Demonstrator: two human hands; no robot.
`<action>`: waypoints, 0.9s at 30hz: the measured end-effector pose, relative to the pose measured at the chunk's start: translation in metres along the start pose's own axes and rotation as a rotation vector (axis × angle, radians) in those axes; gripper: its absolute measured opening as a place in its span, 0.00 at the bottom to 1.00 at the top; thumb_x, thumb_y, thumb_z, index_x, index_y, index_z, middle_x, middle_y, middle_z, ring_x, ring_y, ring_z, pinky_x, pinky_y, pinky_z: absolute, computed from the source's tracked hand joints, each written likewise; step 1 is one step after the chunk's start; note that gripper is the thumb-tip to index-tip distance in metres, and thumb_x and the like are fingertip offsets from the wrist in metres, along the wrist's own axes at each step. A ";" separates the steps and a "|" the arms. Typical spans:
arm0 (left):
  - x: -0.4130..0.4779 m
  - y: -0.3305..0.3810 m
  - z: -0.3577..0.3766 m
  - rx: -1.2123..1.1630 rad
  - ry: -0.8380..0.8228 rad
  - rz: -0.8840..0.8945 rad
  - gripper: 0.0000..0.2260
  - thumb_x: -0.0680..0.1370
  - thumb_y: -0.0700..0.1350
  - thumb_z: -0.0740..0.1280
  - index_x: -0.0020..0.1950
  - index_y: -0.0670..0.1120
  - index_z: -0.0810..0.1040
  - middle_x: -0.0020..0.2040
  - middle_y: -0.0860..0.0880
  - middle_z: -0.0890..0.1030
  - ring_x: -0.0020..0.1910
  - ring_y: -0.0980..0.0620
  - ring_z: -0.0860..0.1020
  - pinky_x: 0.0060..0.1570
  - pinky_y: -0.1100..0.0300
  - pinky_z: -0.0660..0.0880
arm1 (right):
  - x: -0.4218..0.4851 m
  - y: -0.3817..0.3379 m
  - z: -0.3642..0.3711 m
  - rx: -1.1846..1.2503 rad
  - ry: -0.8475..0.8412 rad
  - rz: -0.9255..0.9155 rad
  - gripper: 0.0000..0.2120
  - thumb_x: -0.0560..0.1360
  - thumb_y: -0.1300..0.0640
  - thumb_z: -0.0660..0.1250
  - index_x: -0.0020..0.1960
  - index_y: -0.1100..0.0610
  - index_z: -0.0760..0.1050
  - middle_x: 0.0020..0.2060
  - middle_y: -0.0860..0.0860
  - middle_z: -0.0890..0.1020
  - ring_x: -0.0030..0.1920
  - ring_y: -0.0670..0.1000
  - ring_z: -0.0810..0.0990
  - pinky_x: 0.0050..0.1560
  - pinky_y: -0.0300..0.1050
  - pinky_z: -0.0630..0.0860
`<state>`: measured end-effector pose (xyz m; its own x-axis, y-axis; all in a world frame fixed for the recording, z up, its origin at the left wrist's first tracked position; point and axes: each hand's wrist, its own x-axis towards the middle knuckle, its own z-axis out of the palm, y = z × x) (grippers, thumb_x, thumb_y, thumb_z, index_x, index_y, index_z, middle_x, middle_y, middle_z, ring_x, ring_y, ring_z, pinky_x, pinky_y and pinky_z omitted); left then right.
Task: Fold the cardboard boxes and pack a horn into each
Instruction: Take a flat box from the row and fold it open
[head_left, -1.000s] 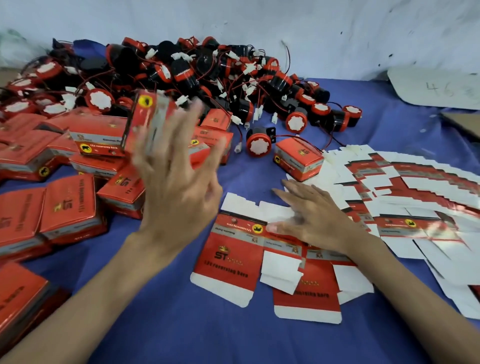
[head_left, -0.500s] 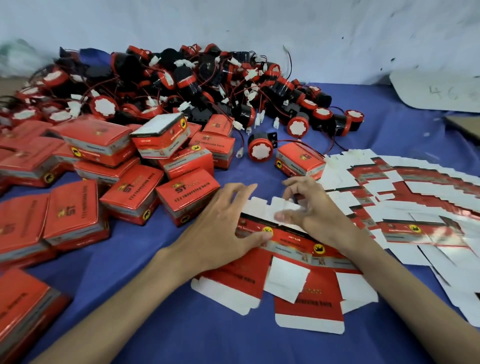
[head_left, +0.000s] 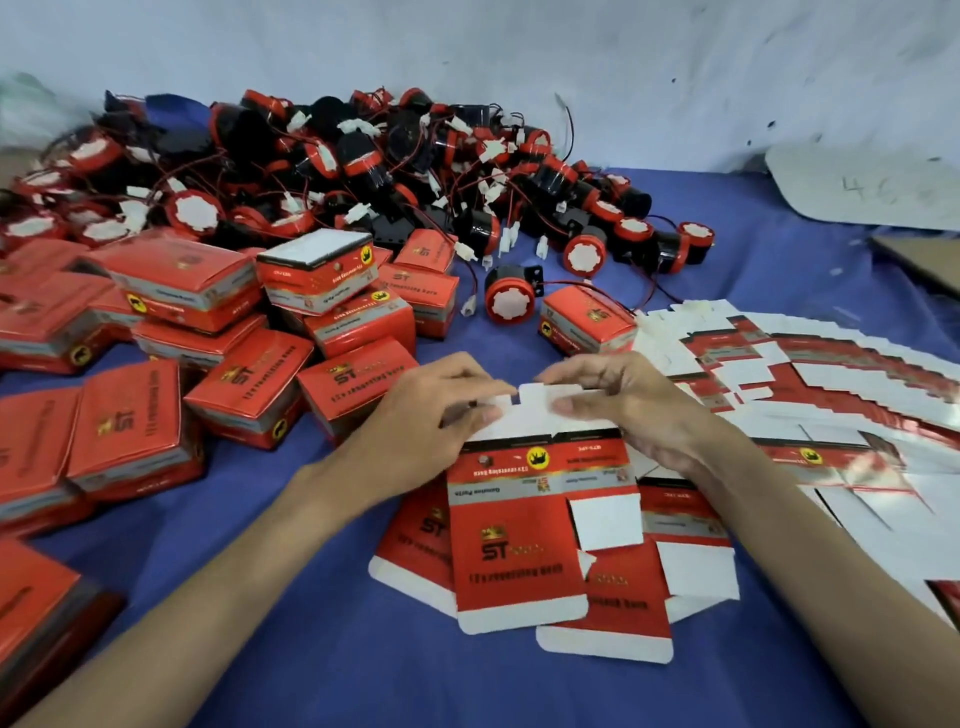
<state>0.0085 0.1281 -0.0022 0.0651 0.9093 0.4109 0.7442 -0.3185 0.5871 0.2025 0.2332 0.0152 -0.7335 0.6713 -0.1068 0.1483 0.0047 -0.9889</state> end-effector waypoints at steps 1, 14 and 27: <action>-0.003 0.000 0.005 0.112 0.016 0.035 0.08 0.78 0.43 0.66 0.55 0.44 0.81 0.48 0.50 0.77 0.44 0.62 0.72 0.46 0.67 0.68 | 0.001 0.004 0.003 -0.062 0.039 -0.001 0.09 0.70 0.68 0.71 0.45 0.56 0.82 0.40 0.52 0.85 0.40 0.50 0.84 0.39 0.41 0.80; -0.001 0.018 0.011 -0.093 -0.160 -0.341 0.08 0.73 0.53 0.72 0.40 0.57 0.73 0.37 0.59 0.77 0.36 0.64 0.76 0.32 0.70 0.69 | 0.002 0.008 0.037 -0.717 0.646 -0.618 0.03 0.72 0.63 0.73 0.42 0.63 0.80 0.37 0.53 0.82 0.38 0.45 0.79 0.40 0.29 0.73; -0.004 0.025 0.009 -1.204 0.063 -0.776 0.09 0.80 0.44 0.62 0.46 0.42 0.79 0.36 0.46 0.81 0.32 0.52 0.80 0.30 0.62 0.78 | -0.008 -0.001 0.052 -0.601 0.226 -0.193 0.27 0.59 0.32 0.65 0.48 0.50 0.69 0.57 0.42 0.72 0.61 0.43 0.69 0.57 0.35 0.65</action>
<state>0.0331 0.1185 0.0046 -0.1423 0.9521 -0.2707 -0.4307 0.1867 0.8830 0.1738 0.1891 0.0118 -0.6364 0.7555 0.1554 0.4197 0.5082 -0.7521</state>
